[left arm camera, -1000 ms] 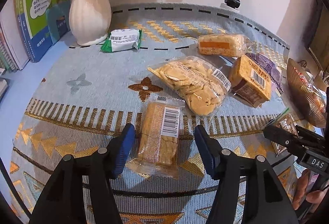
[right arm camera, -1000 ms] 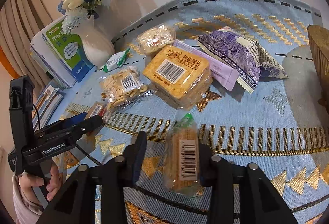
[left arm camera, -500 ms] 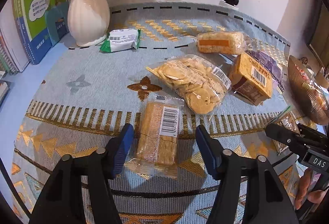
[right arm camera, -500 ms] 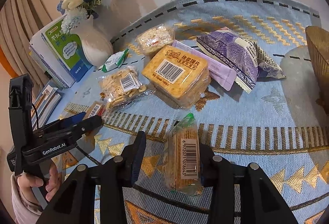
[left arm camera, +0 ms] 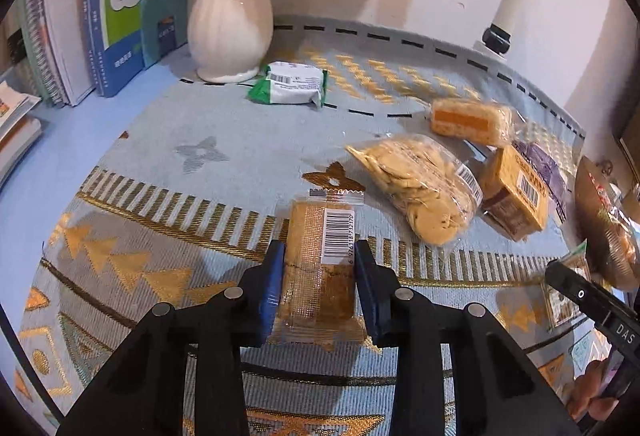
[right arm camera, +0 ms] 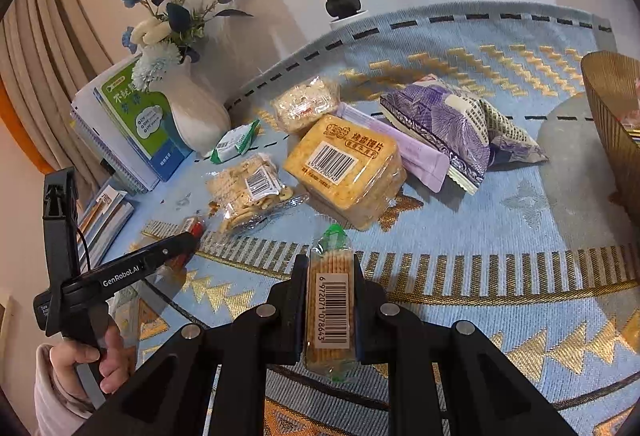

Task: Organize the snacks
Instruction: 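Lift both biscuit bars off the tablecloth, then carry both bars over the glass bowl and open both grippers to drop them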

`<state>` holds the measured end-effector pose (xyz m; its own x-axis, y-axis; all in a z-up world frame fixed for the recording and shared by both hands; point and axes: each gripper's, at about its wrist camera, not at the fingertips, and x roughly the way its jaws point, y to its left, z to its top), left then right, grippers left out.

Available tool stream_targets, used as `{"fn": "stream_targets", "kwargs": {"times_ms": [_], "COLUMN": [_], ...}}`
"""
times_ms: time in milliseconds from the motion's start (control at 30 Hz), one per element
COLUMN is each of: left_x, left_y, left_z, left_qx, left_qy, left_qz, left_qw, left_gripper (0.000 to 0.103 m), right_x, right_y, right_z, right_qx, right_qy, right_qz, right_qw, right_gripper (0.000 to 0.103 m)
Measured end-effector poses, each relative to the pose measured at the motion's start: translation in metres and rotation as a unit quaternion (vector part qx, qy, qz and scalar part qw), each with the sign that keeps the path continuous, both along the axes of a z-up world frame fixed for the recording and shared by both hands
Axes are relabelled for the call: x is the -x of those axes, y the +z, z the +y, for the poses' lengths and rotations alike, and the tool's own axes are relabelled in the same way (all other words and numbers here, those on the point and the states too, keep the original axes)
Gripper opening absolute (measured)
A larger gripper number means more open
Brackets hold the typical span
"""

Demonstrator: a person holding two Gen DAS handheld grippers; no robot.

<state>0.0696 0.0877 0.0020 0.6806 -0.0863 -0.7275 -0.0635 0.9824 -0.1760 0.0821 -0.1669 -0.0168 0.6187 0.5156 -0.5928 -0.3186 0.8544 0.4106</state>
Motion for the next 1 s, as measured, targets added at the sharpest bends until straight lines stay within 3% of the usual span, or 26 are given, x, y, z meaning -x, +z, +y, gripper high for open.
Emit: {"fn": "stream_targets", "kwargs": {"times_ms": [133,333,467,567,767,1000], "left_x": [0.001,0.009,0.007,0.010,0.006,-0.012], "left_y": [0.002,0.007,0.003,0.011,0.077,0.145], "left_z": [0.002,0.011,0.017,0.013,-0.031,-0.121], "left_qx": [0.003,0.009,0.007,0.020,0.035,0.038], "left_qy": [0.010,0.036,0.059,0.061,0.010,-0.080], "left_qz": [-0.004,-0.027,-0.008,-0.002,-0.058,-0.096], "left_qw": [0.9999,0.9990,0.9982,0.9980,0.9977,0.9915], "left_gripper": [0.032,0.032,0.032,0.032,0.032,0.032], "right_x": [0.009,0.014,0.009,0.012,0.010,-0.003], "right_y": [0.006,0.008,0.006,0.024,0.090,0.147], "right_z": [-0.006,-0.010,-0.005,-0.011,-0.048,-0.130], "right_qx": [-0.023,-0.035,-0.056,-0.079,-0.084,-0.080], "right_qy": [0.008,0.001,0.023,0.030,0.024,-0.027], "right_qz": [-0.028,-0.037,-0.005,-0.009,-0.055,-0.082], "right_qw": [0.999,0.999,0.998,0.996,0.995,0.993], "right_gripper": [0.016,0.017,0.016,0.016,0.016,0.016]}}
